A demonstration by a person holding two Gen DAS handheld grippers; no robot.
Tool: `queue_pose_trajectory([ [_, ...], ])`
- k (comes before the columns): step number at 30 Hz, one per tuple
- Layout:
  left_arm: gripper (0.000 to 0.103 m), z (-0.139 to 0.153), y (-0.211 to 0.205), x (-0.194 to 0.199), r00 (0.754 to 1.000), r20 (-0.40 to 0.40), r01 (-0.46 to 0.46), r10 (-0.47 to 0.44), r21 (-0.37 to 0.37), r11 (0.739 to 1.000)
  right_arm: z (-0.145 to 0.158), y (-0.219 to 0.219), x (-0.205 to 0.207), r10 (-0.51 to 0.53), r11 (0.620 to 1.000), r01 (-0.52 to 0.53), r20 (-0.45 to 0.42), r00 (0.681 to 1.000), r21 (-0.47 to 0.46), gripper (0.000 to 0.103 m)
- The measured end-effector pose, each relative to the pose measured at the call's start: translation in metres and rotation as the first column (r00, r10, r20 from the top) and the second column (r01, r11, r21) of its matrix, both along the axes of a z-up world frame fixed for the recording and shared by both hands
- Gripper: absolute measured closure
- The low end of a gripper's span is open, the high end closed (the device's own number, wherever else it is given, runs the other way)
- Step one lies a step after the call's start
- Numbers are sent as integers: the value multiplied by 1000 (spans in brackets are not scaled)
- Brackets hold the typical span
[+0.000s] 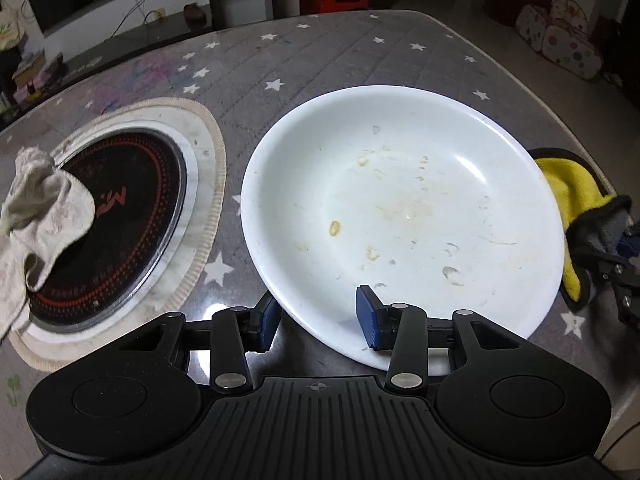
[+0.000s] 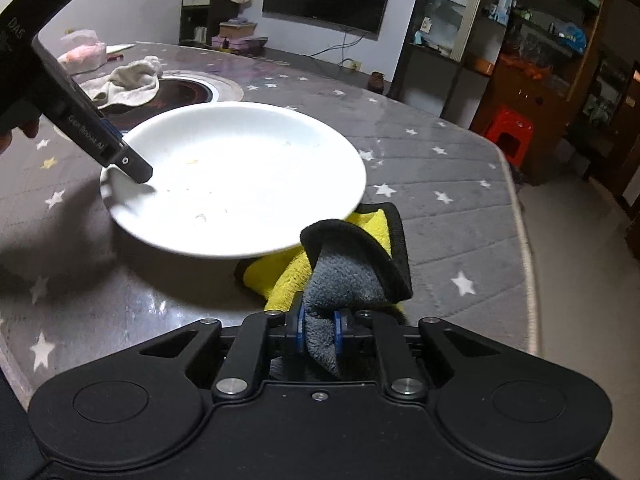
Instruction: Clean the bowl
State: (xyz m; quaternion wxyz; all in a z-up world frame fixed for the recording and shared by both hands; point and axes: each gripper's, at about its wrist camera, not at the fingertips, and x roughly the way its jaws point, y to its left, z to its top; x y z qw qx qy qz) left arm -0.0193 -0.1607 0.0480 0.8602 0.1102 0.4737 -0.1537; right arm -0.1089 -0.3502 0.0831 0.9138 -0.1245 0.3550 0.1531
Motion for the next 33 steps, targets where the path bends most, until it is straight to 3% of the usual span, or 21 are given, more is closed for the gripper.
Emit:
queue_pose_trajectory([
  [5,61,-2,-2,8,999,20,33,-34,38,999,1,-25,18,-79,979,85,-36,996,186,89],
  [8,60,-3,-5,12,998,31,47,-49,63,997,0,-46,28,-148,928,165,-77,986,334,89],
  [11,59,-4,-9,14,997,43,59,-63,84,995,-3,-58,36,-195,878,221,-104,975,424,89],
  [24,58,-4,-10,16,993,54,100,-106,109,989,-8,-77,71,-340,743,336,-106,934,578,91],
  [29,58,-3,-10,14,990,65,114,-122,113,987,-12,-78,90,-369,715,358,-111,923,600,91],
  [33,58,-3,-11,12,990,67,119,-127,114,986,-16,-84,100,-396,654,386,-140,908,650,91],
])
